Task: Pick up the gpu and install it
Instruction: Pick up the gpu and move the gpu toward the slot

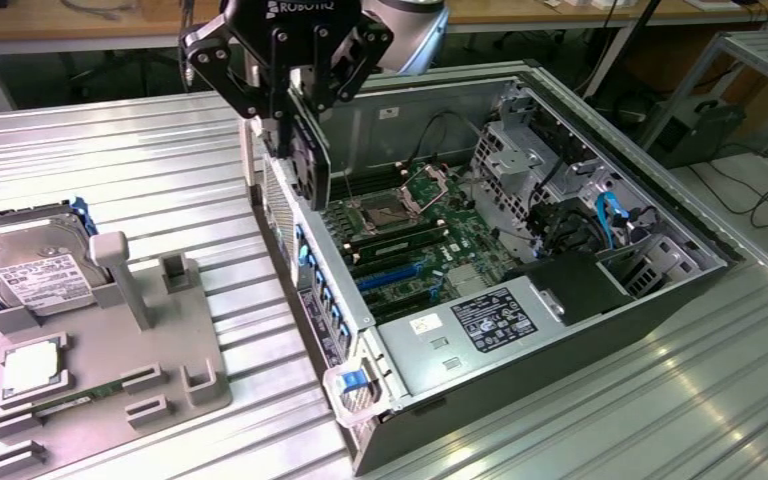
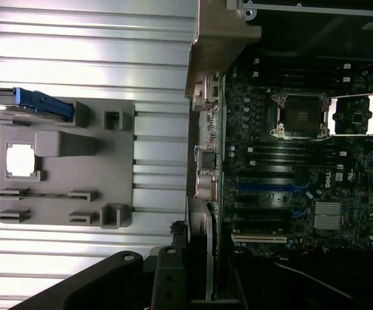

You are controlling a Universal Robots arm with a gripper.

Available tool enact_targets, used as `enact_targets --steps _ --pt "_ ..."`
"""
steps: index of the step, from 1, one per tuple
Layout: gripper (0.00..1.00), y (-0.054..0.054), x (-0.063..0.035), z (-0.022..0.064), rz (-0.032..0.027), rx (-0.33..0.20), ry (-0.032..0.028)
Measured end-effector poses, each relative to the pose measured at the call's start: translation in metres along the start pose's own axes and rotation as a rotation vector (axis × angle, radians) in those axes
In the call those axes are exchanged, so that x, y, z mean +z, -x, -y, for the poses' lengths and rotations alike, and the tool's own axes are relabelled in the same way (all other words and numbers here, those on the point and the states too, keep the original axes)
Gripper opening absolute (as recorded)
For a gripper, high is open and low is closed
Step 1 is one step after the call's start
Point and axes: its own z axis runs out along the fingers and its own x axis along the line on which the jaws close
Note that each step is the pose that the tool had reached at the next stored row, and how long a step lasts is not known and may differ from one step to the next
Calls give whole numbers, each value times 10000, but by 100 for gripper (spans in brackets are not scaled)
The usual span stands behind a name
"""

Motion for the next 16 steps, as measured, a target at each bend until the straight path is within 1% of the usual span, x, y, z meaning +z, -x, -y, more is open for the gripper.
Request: enact_targets --steps 16 --pt "28 193 5 9 0 0 0"
